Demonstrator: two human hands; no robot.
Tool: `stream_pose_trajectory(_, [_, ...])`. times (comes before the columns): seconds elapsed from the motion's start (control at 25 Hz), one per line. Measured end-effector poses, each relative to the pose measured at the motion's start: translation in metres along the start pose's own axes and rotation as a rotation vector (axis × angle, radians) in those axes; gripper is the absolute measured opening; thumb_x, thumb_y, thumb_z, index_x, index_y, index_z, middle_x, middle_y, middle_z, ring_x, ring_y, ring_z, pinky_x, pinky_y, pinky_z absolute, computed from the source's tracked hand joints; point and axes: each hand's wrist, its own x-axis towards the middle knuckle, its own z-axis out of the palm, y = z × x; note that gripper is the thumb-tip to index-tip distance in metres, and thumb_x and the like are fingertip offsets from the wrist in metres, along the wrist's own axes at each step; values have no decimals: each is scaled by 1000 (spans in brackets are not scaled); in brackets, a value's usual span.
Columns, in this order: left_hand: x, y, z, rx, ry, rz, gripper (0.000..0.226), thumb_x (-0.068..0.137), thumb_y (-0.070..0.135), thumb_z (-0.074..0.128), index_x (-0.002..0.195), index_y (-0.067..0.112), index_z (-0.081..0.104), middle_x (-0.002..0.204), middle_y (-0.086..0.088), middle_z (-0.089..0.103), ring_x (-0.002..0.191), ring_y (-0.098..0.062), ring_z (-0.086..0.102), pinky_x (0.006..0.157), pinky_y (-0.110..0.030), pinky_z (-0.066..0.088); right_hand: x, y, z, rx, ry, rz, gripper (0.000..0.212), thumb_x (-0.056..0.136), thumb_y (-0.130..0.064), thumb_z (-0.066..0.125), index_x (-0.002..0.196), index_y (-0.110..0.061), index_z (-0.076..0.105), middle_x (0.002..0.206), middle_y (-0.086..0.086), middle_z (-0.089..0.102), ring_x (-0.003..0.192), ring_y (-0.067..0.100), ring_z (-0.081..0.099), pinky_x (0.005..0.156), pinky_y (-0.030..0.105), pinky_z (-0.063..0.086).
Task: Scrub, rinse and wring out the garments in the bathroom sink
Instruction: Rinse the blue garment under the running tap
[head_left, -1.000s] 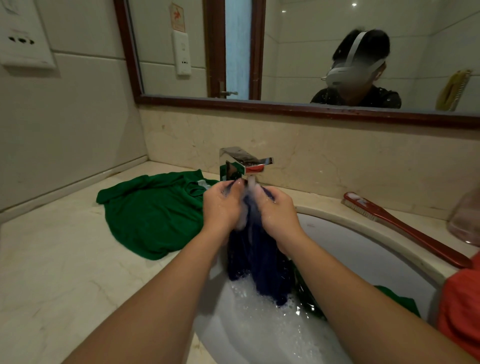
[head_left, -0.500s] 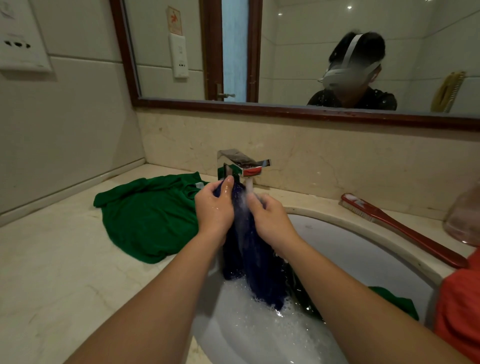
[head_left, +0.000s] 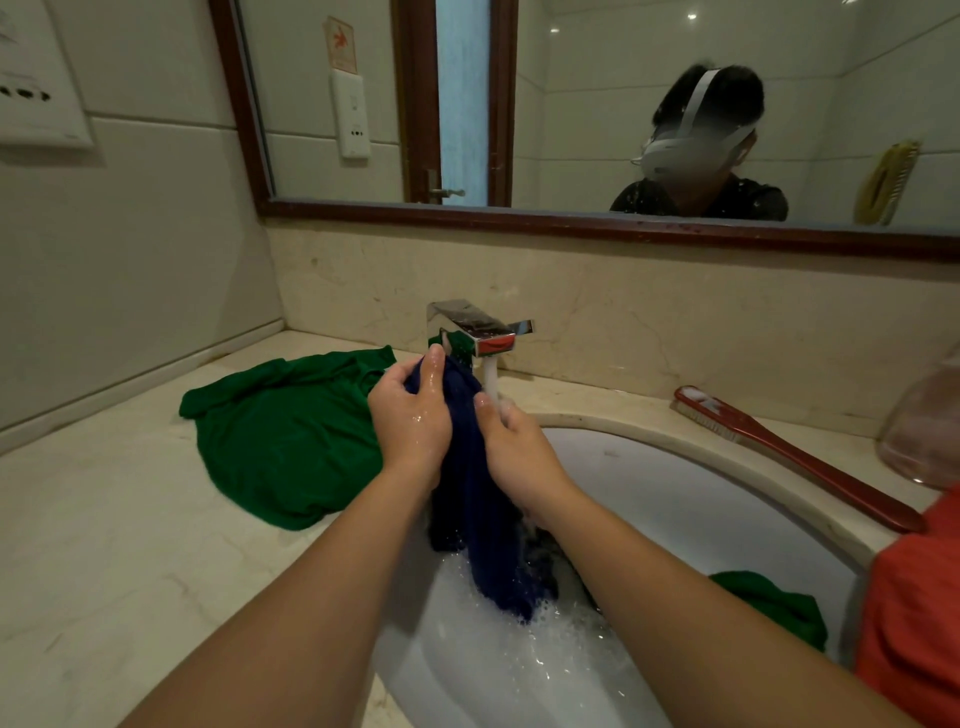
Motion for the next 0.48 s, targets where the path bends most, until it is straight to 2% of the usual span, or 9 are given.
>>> stream_pose_trajectory(0.08, [1,-3,1,19,-26,2,19,99,33,64,96,16,73,90,5,71,84,-4,65,75,-14,50,-1,-1,1,-3,72,-32,40,106,-53,40,105,-19,61,98,5,71,89,19,68,83,45,57])
stream_pose_trajectory(0.16, [1,-5,2,28,-66,-22,21,99,33,64,99,14,73,91,4,71,85,-5,66,75,-17,52,0,-5,-2,6,158,-68,39,109,-45,39,102,-14,61,91,4,67,82,16,64,70,35,51])
stream_pose_trajectory(0.2, [1,-5,3,36,-98,-46,22,99,32,63,99,13,73,88,6,70,82,-2,64,71,-13,51,2,-7,-4,31,198,-79,39,109,-42,38,101,-13,62,90,4,67,82,15,62,68,33,48])
stream_pose_trajectory(0.32, [-3,-5,6,126,-224,-88,24,100,33,61,96,11,71,79,11,66,66,7,60,57,-5,41,8,-12,-16,105,290,-110,45,109,-43,40,92,-9,63,86,13,68,78,21,62,71,40,50])
stream_pose_trajectory(0.4, [-7,-5,9,153,-303,-94,24,101,31,60,92,12,71,78,9,67,67,6,63,55,-5,41,10,-10,-22,111,333,-124,48,109,-44,40,91,-5,62,87,19,68,76,23,62,71,43,51])
stream_pose_trajectory(0.48, [-10,-5,11,140,-340,-105,22,101,26,60,90,12,72,79,7,69,67,3,64,54,-6,42,10,-8,-26,114,364,-103,48,109,-44,39,91,-6,64,83,15,67,76,23,63,69,41,50])
